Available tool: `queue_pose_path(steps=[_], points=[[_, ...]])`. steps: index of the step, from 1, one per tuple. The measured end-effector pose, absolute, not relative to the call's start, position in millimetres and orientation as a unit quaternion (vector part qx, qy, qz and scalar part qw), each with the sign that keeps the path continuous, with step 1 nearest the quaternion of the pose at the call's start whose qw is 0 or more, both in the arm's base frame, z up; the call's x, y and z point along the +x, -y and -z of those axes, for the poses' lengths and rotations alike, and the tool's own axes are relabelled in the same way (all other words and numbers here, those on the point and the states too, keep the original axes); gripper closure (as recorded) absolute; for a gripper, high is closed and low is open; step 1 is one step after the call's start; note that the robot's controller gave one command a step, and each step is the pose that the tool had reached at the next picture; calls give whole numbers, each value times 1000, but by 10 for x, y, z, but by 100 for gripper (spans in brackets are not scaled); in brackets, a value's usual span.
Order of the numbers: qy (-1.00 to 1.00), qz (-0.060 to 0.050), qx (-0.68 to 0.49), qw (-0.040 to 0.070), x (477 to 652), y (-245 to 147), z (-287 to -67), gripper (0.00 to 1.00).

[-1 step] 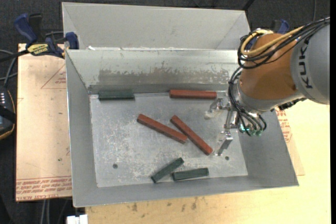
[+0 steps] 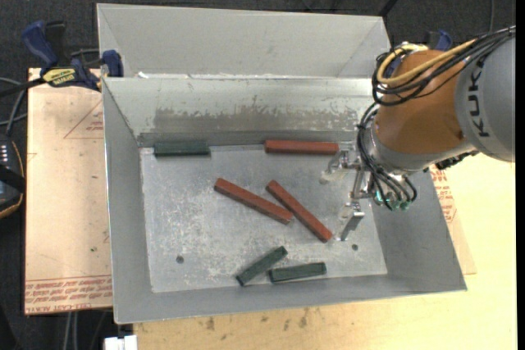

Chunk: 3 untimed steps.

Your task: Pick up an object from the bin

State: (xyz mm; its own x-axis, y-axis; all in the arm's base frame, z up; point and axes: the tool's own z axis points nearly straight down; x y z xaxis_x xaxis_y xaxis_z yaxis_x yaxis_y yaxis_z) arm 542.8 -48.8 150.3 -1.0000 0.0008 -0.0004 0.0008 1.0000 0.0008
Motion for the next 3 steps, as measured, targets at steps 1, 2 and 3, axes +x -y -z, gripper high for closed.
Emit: queue_pose_path(steps=[1, 2, 3], points=[[-998, -1, 59, 9, 5292, 479, -776, 100], [-998, -1, 59, 9, 5292, 479, -776, 100], [-998, 0, 55, 1, 5324, 377, -2689, 100]])
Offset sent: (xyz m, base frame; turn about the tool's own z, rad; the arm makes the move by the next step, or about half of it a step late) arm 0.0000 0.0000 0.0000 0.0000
